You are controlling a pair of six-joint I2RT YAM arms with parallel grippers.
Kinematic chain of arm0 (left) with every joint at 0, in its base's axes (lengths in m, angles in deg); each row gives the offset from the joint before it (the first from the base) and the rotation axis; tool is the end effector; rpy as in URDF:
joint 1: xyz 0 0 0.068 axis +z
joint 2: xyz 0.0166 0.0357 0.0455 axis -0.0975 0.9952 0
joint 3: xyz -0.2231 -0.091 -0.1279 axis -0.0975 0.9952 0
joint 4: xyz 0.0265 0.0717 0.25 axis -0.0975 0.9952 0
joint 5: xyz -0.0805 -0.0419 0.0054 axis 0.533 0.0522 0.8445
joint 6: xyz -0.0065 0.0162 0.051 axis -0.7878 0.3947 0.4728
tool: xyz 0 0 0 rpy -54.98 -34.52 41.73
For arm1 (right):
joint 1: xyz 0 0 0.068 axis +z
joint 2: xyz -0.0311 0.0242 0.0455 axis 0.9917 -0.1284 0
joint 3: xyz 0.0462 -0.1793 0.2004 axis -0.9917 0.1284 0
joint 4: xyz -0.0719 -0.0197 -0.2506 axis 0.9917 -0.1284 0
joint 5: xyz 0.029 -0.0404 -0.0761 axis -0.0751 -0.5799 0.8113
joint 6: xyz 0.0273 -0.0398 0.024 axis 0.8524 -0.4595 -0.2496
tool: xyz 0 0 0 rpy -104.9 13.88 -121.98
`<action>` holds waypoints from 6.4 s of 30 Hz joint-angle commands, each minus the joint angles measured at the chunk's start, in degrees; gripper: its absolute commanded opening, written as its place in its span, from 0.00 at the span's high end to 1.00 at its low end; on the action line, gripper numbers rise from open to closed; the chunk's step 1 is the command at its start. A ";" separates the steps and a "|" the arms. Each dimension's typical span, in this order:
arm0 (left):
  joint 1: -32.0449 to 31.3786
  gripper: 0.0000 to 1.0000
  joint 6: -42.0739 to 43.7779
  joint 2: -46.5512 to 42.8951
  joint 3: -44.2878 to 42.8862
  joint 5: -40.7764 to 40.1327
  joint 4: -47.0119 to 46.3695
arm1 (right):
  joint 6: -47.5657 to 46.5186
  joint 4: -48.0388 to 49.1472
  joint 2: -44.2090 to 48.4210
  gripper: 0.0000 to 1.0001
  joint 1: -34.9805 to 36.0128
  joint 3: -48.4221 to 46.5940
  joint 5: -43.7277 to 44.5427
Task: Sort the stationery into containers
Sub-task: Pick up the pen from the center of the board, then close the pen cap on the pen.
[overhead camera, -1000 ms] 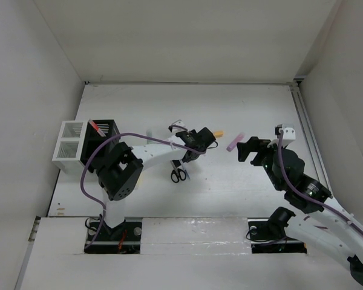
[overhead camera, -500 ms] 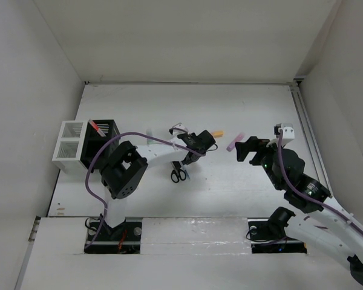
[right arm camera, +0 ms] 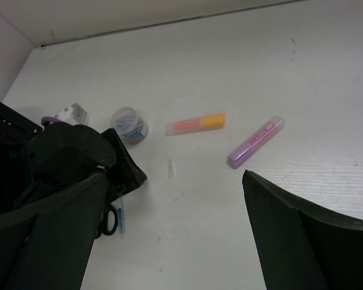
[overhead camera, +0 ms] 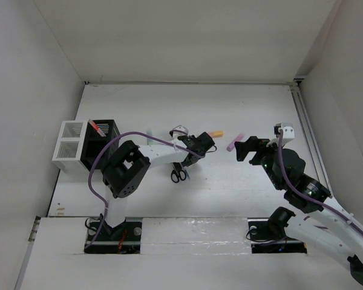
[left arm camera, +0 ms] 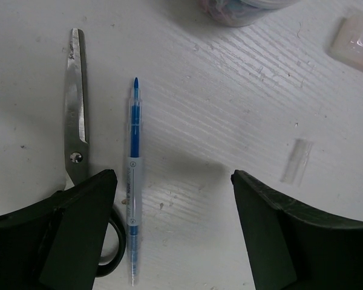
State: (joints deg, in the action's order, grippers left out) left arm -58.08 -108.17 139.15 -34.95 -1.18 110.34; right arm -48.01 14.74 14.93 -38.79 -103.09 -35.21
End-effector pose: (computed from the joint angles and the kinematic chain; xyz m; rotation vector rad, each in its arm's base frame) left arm 0.2492 -0.2959 0.1710 -0.6157 2.4348 -0.1687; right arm 0.1131 0.0841 0.3343 0.0572 1.7605 0.3996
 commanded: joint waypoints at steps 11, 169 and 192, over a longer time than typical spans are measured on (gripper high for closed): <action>-0.33 0.32 0.08 0.84 0.60 0.89 -0.15 | -0.83 3.34 0.62 0.01 -0.42 0.49 -0.43; -4.55 1.00 59.49 -76.42 23.90 4.84 -12.81 | -8.13 6.24 -66.08 0.25 -2.00 -24.90 -15.10; -4.55 1.00 59.49 -77.04 23.90 7.04 -12.81 | -7.60 8.00 -72.59 0.49 -2.61 -24.82 -16.25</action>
State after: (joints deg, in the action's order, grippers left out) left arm -62.59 -49.29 62.52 -11.44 5.29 100.19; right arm -56.05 20.73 -57.05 -40.97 -126.36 -50.67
